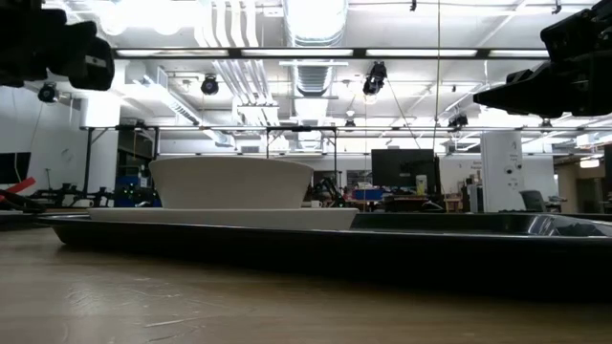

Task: Set up tray
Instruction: Put the gray napkin on the black serving tray to the right of the white plate

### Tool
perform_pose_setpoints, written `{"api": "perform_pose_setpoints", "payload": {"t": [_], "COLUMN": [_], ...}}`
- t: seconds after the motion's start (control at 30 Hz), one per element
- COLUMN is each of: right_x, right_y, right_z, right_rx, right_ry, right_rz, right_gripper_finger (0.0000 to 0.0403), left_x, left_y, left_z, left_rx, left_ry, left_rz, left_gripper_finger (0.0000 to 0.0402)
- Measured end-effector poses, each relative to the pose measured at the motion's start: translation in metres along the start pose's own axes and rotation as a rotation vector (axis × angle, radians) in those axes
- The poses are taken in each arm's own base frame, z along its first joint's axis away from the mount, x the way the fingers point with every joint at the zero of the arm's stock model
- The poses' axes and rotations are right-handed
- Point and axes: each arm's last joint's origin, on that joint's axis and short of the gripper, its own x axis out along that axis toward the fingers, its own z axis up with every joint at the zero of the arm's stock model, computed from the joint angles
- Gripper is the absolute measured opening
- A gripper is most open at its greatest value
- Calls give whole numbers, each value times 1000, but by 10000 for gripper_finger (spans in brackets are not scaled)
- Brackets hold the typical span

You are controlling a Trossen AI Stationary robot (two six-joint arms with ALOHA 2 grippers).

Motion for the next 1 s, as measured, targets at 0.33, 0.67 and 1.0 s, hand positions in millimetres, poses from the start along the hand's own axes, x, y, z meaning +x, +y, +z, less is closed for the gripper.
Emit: {"api": "perform_pose_setpoints", "payload": {"t": [0.33, 0.67, 1.0], "right_x": [0, 0, 0], "right_y": [0, 0, 0], "right_z": [0, 0, 0], "right_rx": [2, 3, -1], "right_ry": [0, 0, 0], "right_rz": [-1, 0, 0], "right_gripper_finger": [68, 68, 68], "left_x": [0, 0, 3], "left_y": [-1, -1, -2], "left_z": [-6, -7, -11], "left_rx": [3, 3, 6], "left_ry": [64, 74, 126], "left_rz": [-12, -15, -24], "left_gripper_finger": [112, 112, 112]}}
